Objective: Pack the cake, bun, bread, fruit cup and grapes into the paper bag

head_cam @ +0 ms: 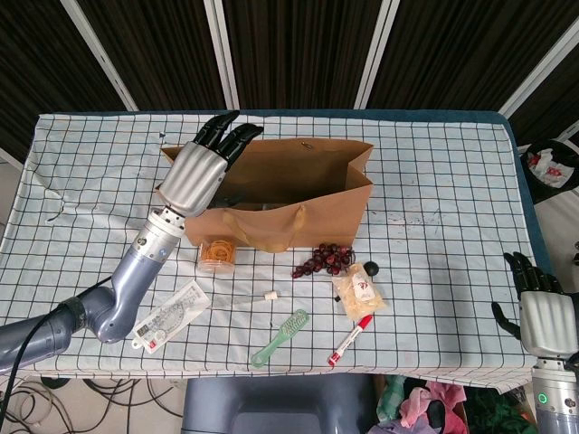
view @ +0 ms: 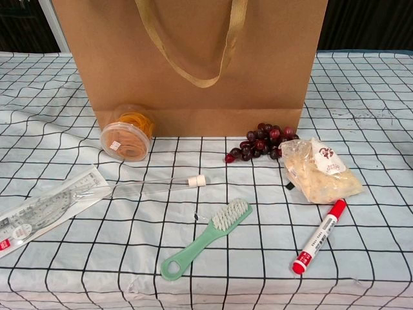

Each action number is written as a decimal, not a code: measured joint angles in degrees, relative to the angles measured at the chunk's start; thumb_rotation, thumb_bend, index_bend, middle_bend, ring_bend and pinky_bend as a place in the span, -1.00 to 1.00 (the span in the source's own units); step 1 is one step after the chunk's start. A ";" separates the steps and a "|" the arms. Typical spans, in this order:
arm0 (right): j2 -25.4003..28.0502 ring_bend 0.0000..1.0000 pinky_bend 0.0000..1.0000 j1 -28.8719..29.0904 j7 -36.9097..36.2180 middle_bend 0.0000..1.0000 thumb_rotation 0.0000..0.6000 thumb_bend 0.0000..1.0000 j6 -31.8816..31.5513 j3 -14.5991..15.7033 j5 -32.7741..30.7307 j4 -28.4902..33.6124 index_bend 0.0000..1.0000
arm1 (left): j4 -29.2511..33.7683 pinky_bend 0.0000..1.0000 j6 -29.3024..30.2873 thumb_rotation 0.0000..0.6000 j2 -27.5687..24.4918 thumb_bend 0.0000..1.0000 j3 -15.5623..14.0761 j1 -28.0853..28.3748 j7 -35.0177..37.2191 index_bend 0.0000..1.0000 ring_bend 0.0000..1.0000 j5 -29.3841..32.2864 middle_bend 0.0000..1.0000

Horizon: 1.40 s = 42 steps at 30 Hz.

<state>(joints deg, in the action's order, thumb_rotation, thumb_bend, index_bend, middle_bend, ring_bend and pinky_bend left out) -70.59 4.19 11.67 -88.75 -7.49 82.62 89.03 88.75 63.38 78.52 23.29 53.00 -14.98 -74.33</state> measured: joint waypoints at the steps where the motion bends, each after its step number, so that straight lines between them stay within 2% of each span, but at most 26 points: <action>1: 0.03 -0.55 -0.45 -0.02 -0.02 -0.75 1.00 -0.53 -0.06 -0.02 0.03 0.04 -0.77 | 0.27 -0.82 -0.14 1.00 -0.11 -0.98 -0.02 0.01 -0.83 -0.82 -1.00 0.74 -0.74; 5: 0.16 -0.55 -0.45 -0.12 -0.10 -0.75 1.00 -0.53 -0.30 -0.06 0.06 0.18 -0.77 | 1.60 -0.82 0.10 1.00 -0.64 -0.98 0.08 -0.09 -3.01 -0.82 -1.00 2.75 -0.72; 10: 0.24 -0.55 -0.45 -0.20 -0.14 -0.75 1.00 -0.53 -0.31 0.04 0.09 0.15 -0.77 | 2.67 -0.81 3.78 1.00 -1.83 -0.96 0.41 -1.06 -4.24 -0.80 -1.00 1.80 -0.71; 16: 0.28 -0.56 -0.45 -0.27 0.13 -0.75 1.00 -0.53 -0.56 0.08 0.24 0.26 -0.77 | 6.30 -0.78 10.73 1.00 -6.24 -0.92 0.60 -5.44 -2.52 -0.81 -0.98 -1.46 -0.69; 19: 0.37 -0.55 -0.45 -0.31 0.21 -0.75 1.00 -0.53 -0.65 0.01 0.20 0.45 -0.77 | 8.96 -0.75 14.25 1.00 -9.26 -0.92 -0.21 -8.94 -1.83 -0.80 -0.96 -3.38 -0.68; 22: 0.57 -0.56 -0.45 -0.19 -0.09 -0.75 1.00 -0.53 -0.25 0.13 0.33 0.57 -0.77 | 12.44 -0.75 16.93 1.00 -13.28 -0.92 -2.90 -13.79 -2.22 -0.80 -0.97 -5.21 -0.68; 25: 1.01 -0.56 -0.46 0.01 -0.81 -0.75 1.00 -0.53 0.30 0.30 0.61 0.73 -0.77 | 15.17 -0.75 19.21 1.00 -17.86 -0.91 -7.57 -19.55 -2.52 -0.78 -0.97 -7.88 -0.68; 29: 2.10 -0.58 -0.52 0.39 -3.13 -0.77 1.00 -0.59 1.16 0.69 1.53 1.46 -0.77 | 15.38 -0.75 22.67 1.00 -19.92 -0.91 -13.28 -25.72 -0.11 -0.77 -0.97 -12.03 -0.67; 33: 4.38 -0.60 -0.55 1.68 -7.60 -0.78 1.00 -0.66 3.73 1.22 3.20 2.59 -0.77 | 12.02 -0.77 27.04 1.00 -19.93 -0.91 -18.18 -31.12 5.75 -0.77 -0.97 -16.97 -0.67; 38: 8.34 -0.61 -0.55 5.92 -10.32 -0.78 1.00 -0.67 11.01 2.30 6.90 5.06 -0.77 | 5.52 -0.78 33.82 1.00 -18.50 -0.91 -22.01 -36.92 12.66 -0.78 -0.97 -20.66 -0.67; 42: 10.07 -0.64 -0.58 10.57 -10.65 -0.80 1.00 -0.69 17.33 2.78 9.78 7.84 -0.77 | 2.41 -0.78 35.73 1.00 -16.36 -0.91 -24.44 -40.46 17.25 -0.78 -0.97 -21.65 -0.67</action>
<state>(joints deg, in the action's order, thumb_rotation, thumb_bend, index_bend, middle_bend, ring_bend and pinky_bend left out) -60.52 14.77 1.02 -71.43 -4.71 92.40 96.87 91.16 99.11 62.16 -1.15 12.55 2.27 -95.98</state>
